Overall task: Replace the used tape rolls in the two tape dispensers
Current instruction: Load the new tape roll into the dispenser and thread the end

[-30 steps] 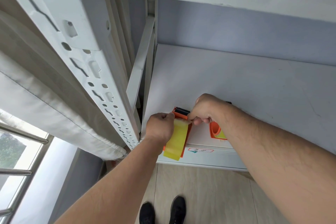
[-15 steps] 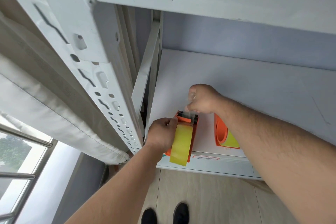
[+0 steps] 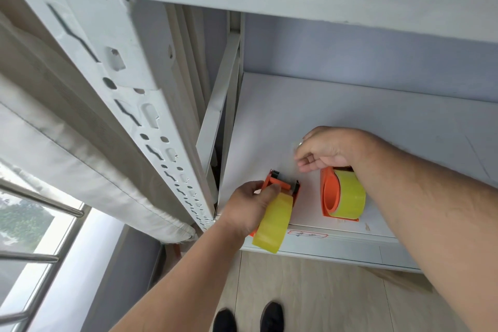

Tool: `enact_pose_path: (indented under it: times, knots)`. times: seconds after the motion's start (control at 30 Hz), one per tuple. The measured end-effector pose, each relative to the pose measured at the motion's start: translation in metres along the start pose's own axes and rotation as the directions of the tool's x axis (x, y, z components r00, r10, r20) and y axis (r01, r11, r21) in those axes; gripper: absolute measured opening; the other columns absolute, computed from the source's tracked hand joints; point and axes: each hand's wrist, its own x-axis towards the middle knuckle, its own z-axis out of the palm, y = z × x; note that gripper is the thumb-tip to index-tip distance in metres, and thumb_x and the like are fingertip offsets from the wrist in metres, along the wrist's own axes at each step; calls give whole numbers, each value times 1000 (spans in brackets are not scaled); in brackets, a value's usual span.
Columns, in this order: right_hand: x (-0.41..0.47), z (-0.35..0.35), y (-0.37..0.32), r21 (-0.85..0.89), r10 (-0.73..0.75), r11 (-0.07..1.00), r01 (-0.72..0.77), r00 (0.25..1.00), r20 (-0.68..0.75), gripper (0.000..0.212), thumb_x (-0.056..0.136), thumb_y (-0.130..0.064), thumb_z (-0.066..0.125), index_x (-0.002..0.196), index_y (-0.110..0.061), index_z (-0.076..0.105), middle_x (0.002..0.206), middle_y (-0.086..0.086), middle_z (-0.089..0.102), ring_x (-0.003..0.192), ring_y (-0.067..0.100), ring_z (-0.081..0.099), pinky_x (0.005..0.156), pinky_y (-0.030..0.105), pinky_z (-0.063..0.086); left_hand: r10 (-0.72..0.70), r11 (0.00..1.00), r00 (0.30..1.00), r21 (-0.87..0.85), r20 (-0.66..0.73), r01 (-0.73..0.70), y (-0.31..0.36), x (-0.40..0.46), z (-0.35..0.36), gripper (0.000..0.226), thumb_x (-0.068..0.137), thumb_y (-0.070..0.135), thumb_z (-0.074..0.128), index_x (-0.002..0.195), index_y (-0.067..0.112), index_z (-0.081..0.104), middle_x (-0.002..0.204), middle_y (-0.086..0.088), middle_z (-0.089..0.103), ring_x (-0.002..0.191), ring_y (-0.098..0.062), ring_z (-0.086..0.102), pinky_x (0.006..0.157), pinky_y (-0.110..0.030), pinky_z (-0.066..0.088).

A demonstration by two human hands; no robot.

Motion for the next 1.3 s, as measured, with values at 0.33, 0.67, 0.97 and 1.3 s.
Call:
enact_pose_path:
  times: [0.33, 0.67, 0.97, 1.3]
  knots:
    - [32, 11, 3, -249, -134, 966, 70, 960, -247, 16, 89, -22, 74, 95, -7, 76, 88, 15, 76, 72, 22, 59, 54, 25, 41, 202, 975, 954, -140, 223, -174, -16, -18, 5, 51, 97, 9, 70, 131, 41, 50, 122, -14, 74, 99, -25, 76, 89, -36, 64]
    - [35, -4, -13, -4, -18, 1000, 17, 966, -257, 18, 95, -25, 76, 107, -13, 69, 93, 5, 78, 56, 8, 46, 45, 19, 35, 286, 956, 932, -138, 223, -260, -16, -30, -2, 80, 104, 18, 62, 165, 36, 13, 111, -5, 70, 76, -17, 74, 71, -39, 65]
    - [17, -19, -20, 194, 18, 981, -1, 996, -86, 26, 105, -34, 61, 108, -10, 73, 101, 5, 78, 59, 7, 50, 38, 15, 27, 337, 939, 907, -165, 253, -302, -19, -43, -8, 88, 94, 18, 68, 163, 41, 18, 99, -14, 71, 77, -25, 71, 73, -44, 61]
    - [25, -13, -14, 77, -129, 984, 159, 945, -299, 28, 104, -32, 65, 88, -10, 71, 77, 5, 57, 56, 13, 41, 34, 17, 27, 485, 862, 844, -285, 228, -419, -10, -70, -13, 78, 89, 27, 75, 156, 45, 39, 106, -18, 70, 79, -30, 68, 69, -49, 59]
